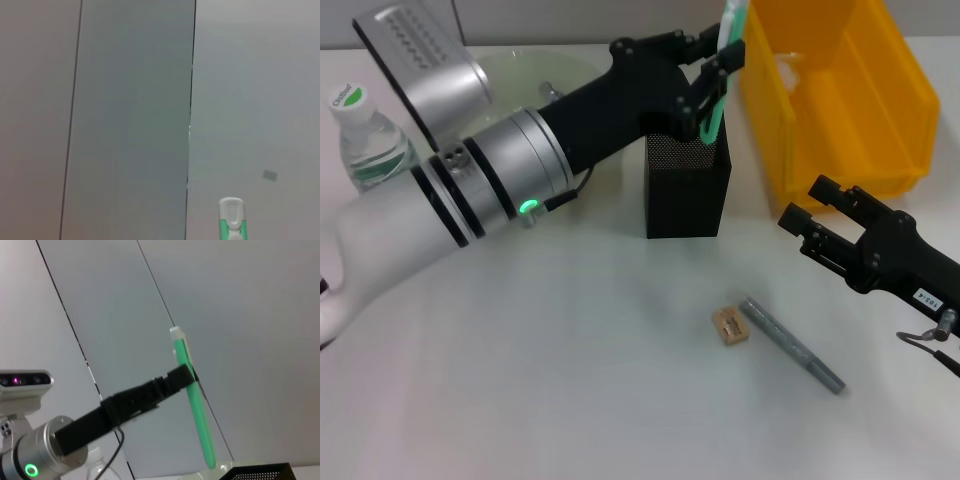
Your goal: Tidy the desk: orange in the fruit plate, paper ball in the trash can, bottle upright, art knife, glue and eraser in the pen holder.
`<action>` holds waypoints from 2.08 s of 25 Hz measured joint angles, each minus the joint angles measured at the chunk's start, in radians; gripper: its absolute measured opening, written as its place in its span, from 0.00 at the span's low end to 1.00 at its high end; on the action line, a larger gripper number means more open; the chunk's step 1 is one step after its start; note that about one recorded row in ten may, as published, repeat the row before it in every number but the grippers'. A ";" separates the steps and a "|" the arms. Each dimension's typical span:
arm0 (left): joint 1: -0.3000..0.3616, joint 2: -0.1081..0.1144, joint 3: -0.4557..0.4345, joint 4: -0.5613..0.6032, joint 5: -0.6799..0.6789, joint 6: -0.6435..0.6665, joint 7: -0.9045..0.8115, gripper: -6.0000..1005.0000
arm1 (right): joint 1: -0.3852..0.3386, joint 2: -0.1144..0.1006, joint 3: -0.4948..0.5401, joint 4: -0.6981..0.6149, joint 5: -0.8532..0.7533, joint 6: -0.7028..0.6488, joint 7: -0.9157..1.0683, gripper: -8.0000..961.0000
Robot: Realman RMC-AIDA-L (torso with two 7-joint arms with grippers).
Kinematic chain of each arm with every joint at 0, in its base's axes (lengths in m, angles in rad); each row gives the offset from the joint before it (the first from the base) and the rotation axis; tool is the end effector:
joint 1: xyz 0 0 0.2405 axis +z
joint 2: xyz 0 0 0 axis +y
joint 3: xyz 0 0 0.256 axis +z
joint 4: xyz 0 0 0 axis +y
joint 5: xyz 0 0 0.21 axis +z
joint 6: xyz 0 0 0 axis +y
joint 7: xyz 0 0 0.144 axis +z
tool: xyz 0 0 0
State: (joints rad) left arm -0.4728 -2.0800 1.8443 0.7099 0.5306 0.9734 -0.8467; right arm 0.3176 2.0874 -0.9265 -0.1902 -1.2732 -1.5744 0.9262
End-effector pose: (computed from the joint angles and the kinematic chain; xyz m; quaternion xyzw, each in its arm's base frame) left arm -0.1521 0.3489 -0.0730 -0.8721 -0.1142 -0.4088 0.2436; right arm 0.2999 0.2539 -0.0370 -0.8147 0.2811 0.4409 0.2507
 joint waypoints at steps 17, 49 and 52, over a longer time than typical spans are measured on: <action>-0.055 0.000 0.071 -0.113 -0.120 -0.138 0.104 0.31 | 0.011 -0.001 -0.009 0.010 0.000 -0.009 0.002 0.76; 0.029 0.052 -0.165 -0.006 0.238 0.435 -0.245 0.42 | 0.010 -0.003 -0.005 0.012 -0.001 -0.029 0.003 0.76; 0.033 0.059 -0.303 0.024 0.410 0.615 -0.348 0.53 | 0.012 -0.004 -0.004 0.007 -0.001 -0.030 0.004 0.76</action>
State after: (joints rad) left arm -0.4394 -2.0213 1.5414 0.7341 0.9404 1.5888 -1.1949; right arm 0.3299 2.0832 -0.9305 -0.1832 -1.2747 -1.6046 0.9305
